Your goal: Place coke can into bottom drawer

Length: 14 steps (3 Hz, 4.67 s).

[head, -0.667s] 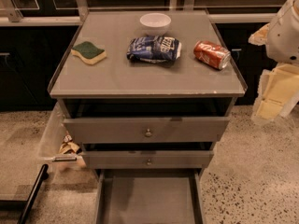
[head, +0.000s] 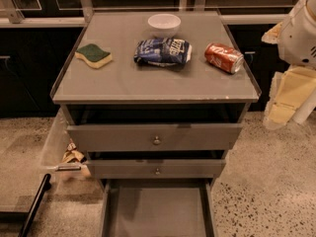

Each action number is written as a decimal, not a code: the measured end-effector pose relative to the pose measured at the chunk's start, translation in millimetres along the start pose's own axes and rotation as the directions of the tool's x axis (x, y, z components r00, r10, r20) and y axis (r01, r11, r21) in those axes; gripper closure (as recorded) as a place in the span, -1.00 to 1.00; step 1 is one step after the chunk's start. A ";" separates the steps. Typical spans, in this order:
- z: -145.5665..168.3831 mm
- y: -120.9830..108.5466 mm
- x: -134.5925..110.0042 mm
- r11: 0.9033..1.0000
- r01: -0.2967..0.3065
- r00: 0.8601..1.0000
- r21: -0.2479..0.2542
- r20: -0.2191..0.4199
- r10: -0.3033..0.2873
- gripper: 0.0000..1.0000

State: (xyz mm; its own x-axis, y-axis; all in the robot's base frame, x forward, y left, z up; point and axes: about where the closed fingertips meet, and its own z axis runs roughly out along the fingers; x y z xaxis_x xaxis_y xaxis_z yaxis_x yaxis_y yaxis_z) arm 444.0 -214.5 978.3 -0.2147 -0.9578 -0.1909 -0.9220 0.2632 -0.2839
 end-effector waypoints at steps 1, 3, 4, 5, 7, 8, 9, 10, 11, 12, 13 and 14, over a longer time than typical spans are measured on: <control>13.3 -24.3 -5.6 0.999 0.032 0.999 0.038 0.005 -0.032 -1.00; 20.4 -33.6 -12.6 0.998 0.028 0.999 0.056 0.032 -0.030 -1.00; 35.2 -60.5 -18.0 0.997 -0.013 0.995 0.072 0.096 0.006 -1.00; 58.0 -88.9 -19.1 0.995 -0.068 0.987 0.078 0.154 0.056 -1.00; 109.1 -132.3 -21.5 0.986 -0.143 0.950 0.084 0.291 0.113 -1.00; 130.2 -152.9 -29.4 0.985 -0.155 0.931 0.081 0.345 0.118 -1.00; 143.8 -170.6 -34.6 0.984 -0.161 0.913 0.081 0.390 0.117 -1.00; 155.1 -196.4 -31.0 0.979 -0.188 0.894 0.082 0.428 0.136 -1.00; 163.7 -214.2 -29.6 0.972 -0.225 0.862 0.066 0.479 0.167 -1.00; 170.1 -223.1 -32.4 0.966 -0.255 0.829 0.051 0.526 0.191 -1.00; 177.7 -228.2 -33.3 0.960 -0.276 0.816 0.040 0.537 0.212 -1.00; 186.8 -229.8 -27.7 0.952 -0.305 0.818 0.038 0.521 0.242 -1.00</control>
Offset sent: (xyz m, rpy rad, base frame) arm 0.0229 0.0004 -0.0032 -0.0121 -0.0355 0.0205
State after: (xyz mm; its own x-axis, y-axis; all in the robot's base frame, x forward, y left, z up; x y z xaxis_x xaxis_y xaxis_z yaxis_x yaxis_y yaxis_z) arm 722.0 -226.9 873.3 -0.2305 -0.6603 -0.7147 -0.7998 0.5470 -0.2474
